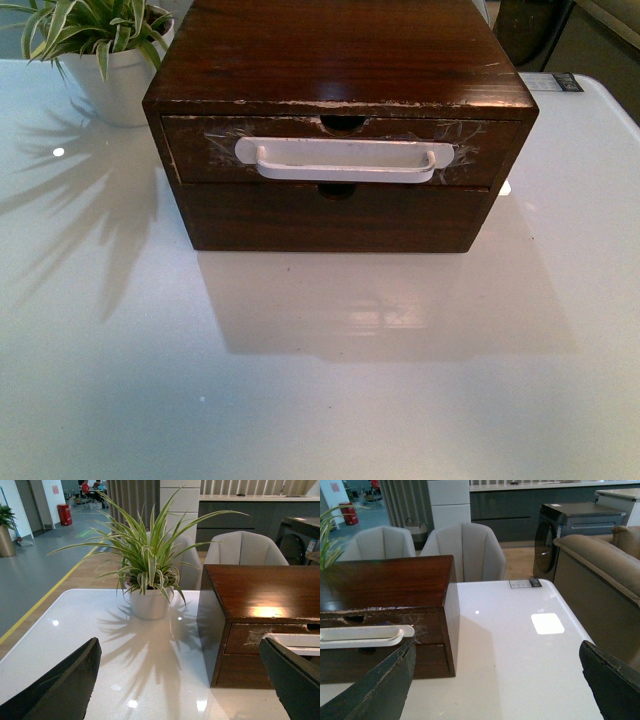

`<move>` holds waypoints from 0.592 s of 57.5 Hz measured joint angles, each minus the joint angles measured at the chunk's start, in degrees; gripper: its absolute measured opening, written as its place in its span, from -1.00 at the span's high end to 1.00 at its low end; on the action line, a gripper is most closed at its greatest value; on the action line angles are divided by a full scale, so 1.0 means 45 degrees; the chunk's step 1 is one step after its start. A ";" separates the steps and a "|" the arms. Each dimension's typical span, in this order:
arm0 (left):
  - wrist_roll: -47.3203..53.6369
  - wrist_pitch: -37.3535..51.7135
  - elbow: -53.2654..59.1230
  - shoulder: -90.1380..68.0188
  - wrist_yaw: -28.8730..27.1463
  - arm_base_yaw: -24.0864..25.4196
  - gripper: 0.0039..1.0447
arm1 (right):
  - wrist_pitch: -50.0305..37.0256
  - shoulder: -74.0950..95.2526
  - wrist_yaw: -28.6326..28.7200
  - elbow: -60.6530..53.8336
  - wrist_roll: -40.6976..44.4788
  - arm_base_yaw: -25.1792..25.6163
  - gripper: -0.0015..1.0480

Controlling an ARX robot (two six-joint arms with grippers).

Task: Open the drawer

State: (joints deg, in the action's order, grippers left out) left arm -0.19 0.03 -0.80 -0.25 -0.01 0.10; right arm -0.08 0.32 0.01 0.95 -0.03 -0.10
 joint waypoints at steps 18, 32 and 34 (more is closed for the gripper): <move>0.0000 0.0000 0.0000 0.0000 0.0000 0.0000 -0.84 | 0.0000 0.0000 0.0000 0.0000 0.0000 0.0000 -0.83; 0.0000 0.0000 0.0000 0.0000 0.0000 0.0000 -0.84 | 0.0000 0.0000 0.0000 0.0000 0.0000 0.0000 -0.83; 0.0000 0.0000 0.0000 0.0000 0.0000 0.0000 -0.84 | 0.0000 0.0000 0.0000 0.0000 0.0000 0.0000 -0.83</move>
State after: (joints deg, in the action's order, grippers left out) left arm -0.19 0.03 -0.80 -0.25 -0.01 0.10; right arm -0.08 0.32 0.01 0.95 -0.03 -0.10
